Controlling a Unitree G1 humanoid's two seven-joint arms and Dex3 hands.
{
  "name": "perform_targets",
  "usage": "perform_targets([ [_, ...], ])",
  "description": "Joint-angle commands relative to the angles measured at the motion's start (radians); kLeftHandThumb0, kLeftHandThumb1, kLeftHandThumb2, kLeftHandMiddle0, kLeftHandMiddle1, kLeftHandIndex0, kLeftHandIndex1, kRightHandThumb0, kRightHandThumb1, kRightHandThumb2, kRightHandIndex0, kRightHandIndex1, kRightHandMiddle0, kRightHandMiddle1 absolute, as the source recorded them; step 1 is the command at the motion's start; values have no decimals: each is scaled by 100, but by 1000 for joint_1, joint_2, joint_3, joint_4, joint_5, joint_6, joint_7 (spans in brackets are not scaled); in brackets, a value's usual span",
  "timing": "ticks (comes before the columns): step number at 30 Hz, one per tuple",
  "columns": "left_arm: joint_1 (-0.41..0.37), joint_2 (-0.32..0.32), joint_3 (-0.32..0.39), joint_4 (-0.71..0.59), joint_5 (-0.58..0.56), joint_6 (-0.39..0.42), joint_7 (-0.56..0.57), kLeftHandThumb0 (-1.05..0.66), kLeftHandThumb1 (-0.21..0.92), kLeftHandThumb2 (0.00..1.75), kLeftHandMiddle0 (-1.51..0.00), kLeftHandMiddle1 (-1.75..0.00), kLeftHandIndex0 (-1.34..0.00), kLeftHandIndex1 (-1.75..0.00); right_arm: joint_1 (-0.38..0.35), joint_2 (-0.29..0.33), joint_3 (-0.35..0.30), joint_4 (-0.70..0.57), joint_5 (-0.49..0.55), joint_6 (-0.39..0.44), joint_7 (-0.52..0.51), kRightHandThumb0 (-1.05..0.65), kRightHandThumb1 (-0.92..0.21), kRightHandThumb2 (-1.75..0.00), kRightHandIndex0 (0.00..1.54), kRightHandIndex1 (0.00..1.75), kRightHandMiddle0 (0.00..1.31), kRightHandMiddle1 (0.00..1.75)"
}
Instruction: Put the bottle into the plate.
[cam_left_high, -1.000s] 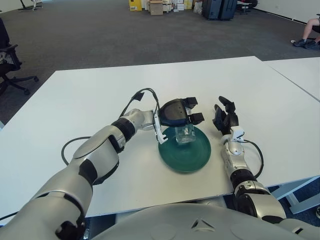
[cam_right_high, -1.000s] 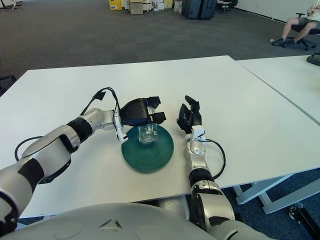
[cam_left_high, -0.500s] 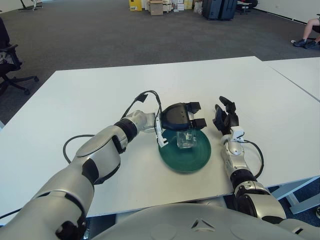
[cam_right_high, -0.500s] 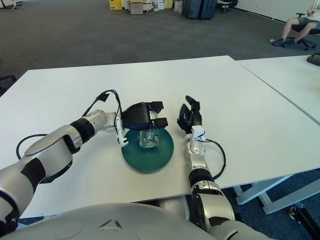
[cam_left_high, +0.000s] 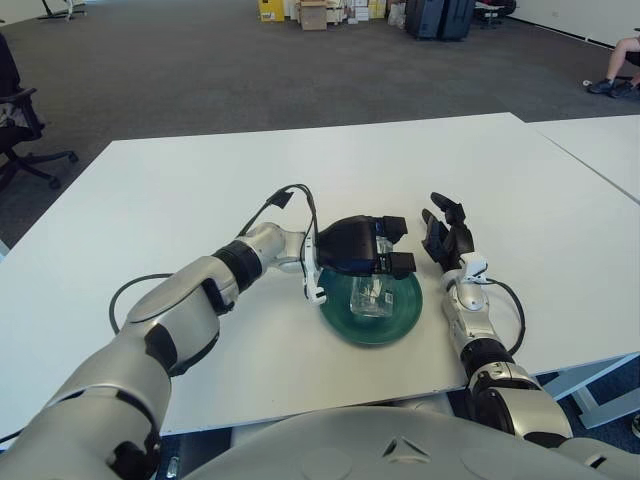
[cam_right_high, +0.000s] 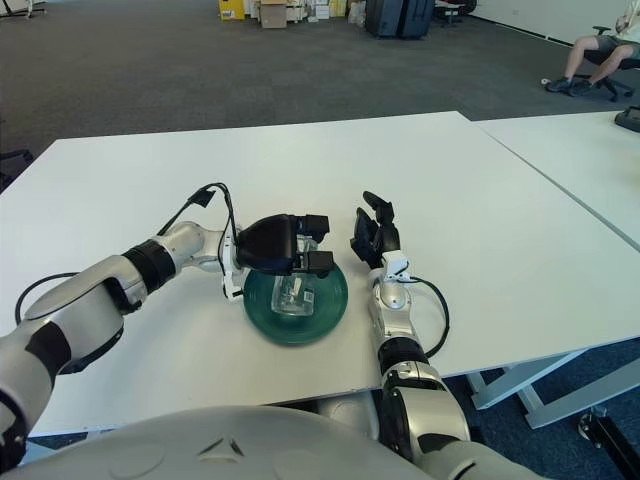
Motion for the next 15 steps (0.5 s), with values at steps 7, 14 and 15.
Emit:
perform_targets([
  [7,-28,75,78,-81,-83,-100,-121,0,14,153,-75,-175,-51,-175,52,35,-6,16,21,12,8,-62,-92,-79,40,1,0,74],
  [14,-30,81,105,-109,-57,-110,-134,0,4,164,-83,-175,-59,-173,54,35,-7,16,18,6,9,-60,-92,-78,40,1,0,74],
  [15,-31,81,107,-110,-57,-114,-134,0,4,164,-83,-175,-59,-173,54,35,-8,17,18,6,10,-60,-92,-78,40,1,0,74],
])
